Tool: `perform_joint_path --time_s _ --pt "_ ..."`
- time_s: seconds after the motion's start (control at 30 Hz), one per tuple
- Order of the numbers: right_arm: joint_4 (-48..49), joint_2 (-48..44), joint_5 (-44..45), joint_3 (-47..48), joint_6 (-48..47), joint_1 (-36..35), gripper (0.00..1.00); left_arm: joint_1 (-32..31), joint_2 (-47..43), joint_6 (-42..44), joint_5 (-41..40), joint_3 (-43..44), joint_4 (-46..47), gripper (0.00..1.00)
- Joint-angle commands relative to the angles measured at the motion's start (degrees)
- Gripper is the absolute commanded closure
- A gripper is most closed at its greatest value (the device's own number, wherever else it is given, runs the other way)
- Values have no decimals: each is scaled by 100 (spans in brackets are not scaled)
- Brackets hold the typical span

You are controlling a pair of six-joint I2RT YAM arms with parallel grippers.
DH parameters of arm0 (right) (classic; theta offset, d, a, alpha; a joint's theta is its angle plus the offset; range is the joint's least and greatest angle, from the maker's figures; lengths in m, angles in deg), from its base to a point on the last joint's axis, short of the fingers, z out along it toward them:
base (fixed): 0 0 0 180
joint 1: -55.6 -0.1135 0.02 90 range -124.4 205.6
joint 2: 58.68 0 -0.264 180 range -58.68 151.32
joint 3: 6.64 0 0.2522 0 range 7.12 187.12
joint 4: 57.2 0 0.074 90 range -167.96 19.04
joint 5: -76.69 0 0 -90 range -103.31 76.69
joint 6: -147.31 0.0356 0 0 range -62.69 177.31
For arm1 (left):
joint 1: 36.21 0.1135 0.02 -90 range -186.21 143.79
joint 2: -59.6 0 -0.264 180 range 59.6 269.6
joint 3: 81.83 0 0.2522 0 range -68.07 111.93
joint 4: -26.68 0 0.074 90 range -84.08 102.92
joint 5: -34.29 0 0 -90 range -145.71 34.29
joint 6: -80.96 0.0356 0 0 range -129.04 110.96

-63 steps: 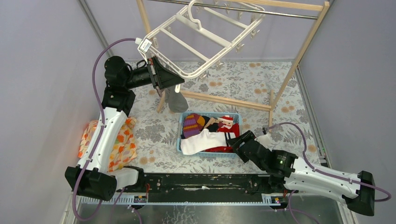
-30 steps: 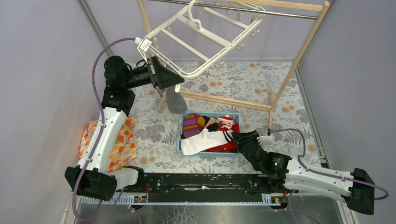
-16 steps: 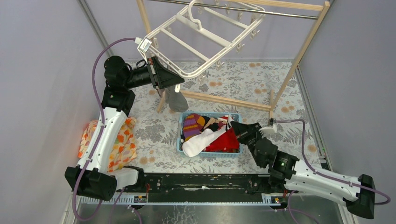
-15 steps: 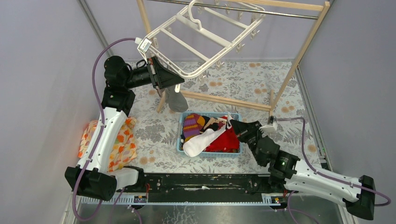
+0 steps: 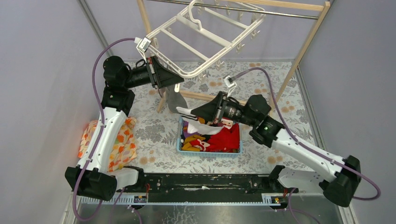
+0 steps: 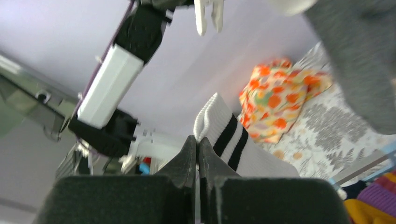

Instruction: Clip the socks to the hanger

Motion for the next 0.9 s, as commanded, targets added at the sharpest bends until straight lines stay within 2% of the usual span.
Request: perform_joint_path --time_s 0.0,0.17,0.37,0.67,0.87 --pt "970 510 -1832 378 195 107 100 56 -37 -298 227 12 470 100" --pt "2505 1162 -2114 400 1116 283 100 59 -25 -750 346 -194 1101 100" --pt "4472 1962 -1976 444 2225 544 100 67 16 -1394 440 -428 1908 100" --pt "5527 2467 -1596 569 2663 640 100 87 -15 -1422 477 -502 1956 100" --pt "5586 2555 -1487 649 2716 665 100 104 -1 -1484 481 -496 2026 100"
